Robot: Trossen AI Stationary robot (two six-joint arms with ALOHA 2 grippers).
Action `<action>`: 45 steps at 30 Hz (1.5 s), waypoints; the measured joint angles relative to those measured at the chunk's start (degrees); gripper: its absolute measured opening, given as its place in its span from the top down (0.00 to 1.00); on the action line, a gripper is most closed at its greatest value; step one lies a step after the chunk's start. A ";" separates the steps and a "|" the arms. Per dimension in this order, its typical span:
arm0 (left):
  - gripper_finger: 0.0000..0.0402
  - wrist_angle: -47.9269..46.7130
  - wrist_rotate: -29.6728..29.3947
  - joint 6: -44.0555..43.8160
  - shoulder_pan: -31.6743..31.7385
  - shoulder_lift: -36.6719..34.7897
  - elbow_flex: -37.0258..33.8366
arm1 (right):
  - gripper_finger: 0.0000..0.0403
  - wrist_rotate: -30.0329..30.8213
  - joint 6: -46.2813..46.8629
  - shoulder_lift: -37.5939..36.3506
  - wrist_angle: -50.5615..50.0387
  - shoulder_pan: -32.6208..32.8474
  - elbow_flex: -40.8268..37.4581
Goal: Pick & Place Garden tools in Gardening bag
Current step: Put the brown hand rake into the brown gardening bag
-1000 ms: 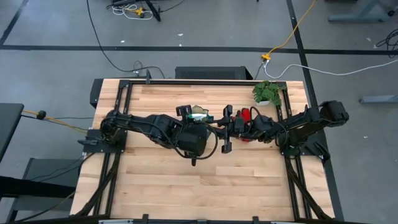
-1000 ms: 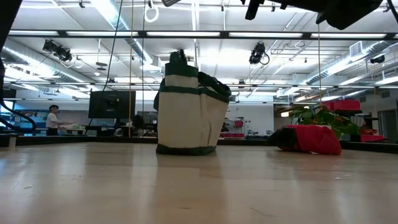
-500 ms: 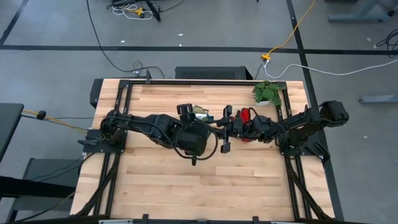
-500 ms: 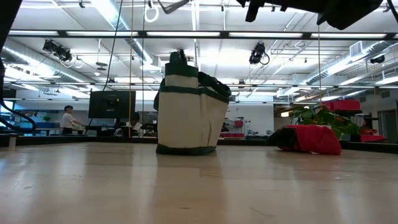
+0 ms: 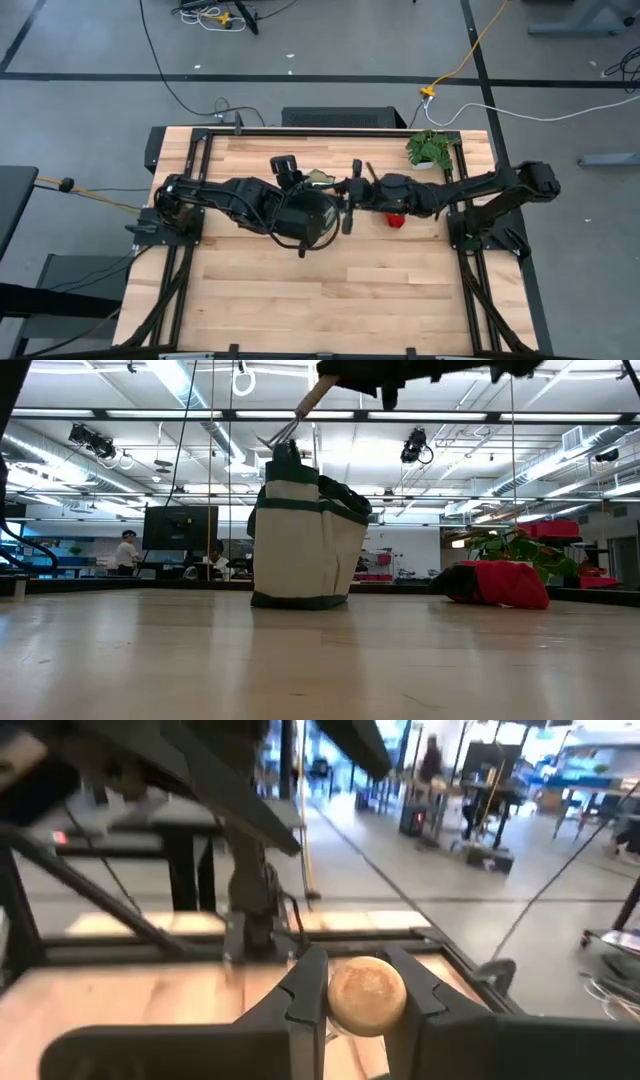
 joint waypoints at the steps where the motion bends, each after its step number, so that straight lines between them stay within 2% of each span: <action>1: 0.53 0.05 0.10 -0.17 0.00 -0.19 0.00 | 0.87 0.10 -0.66 0.00 -3.00 0.00 1.59; 8: 0.53 0.06 1.46 -0.96 -1.04 -1.64 0.00 | 0.87 1.10 -1.76 -0.02 -20.84 0.04 8.96; 15: 0.53 0.04 1.67 -0.88 -1.29 -2.04 -0.02 | 0.87 1.15 -0.61 -0.33 -28.56 -0.10 11.38; 28: 0.53 0.04 1.67 -0.48 -1.11 -2.04 -0.02 | 0.87 0.99 3.30 -0.33 -35.27 -0.48 11.64; 33: 0.53 0.04 1.67 -0.50 -1.11 -2.04 -0.02 | 0.87 -2.50 5.79 -0.22 -36.76 -0.63 11.64; 45: 0.53 0.04 1.63 -0.57 -1.11 -2.02 -0.02 | 0.87 -3.58 6.83 -0.11 -39.28 -1.01 11.64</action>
